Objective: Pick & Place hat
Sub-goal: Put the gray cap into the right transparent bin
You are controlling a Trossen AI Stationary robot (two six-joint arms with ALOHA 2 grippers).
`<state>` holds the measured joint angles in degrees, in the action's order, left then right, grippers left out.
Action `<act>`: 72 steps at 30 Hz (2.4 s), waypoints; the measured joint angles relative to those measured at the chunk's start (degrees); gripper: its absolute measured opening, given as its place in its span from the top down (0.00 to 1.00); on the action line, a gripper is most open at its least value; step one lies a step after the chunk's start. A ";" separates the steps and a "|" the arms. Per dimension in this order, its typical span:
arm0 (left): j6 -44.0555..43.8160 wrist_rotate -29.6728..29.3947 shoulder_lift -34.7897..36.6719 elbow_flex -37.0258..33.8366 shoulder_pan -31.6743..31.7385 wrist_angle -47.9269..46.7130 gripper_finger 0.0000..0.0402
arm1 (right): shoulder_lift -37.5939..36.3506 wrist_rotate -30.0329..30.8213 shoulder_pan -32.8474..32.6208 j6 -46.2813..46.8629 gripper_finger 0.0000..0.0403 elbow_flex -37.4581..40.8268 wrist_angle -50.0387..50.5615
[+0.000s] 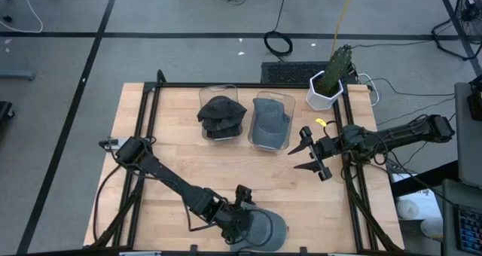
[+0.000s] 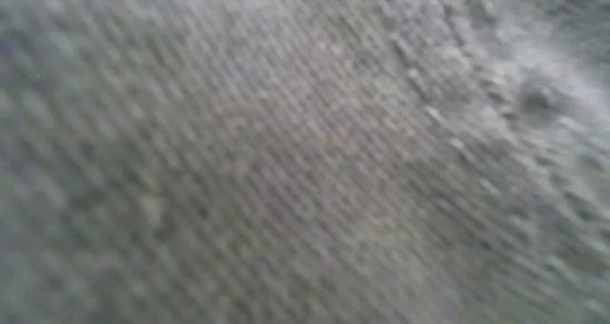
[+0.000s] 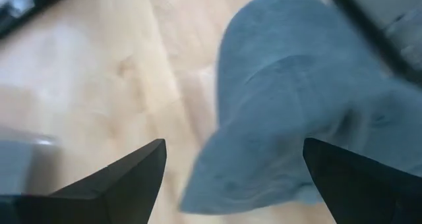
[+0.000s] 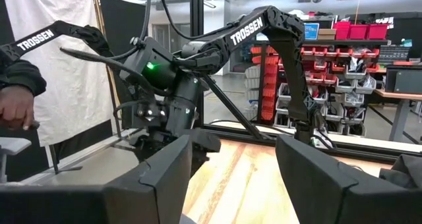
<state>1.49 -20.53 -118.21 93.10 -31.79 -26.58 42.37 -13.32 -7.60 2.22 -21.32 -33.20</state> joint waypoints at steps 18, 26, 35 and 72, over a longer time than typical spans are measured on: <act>9.10 -3.44 -0.03 -7.90 0.78 3.93 0.09 | 0.00 0.00 0.00 0.07 0.48 0.00 0.03; 18.13 -2.53 0.04 -8.96 1.29 8.96 0.09 | 0.00 1.66 0.00 -0.27 0.48 0.00 0.80; 21.87 -1.82 0.02 -8.96 3.60 9.85 0.39 | 0.00 1.66 0.00 -0.20 0.48 0.00 0.89; 40.33 10.76 -0.05 -10.37 8.20 18.96 0.35 | -0.02 1.53 0.00 -0.51 0.48 0.00 2.17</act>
<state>41.82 -9.77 -118.26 82.73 -23.59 -7.62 42.35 -11.79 -7.60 1.72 -21.32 -31.03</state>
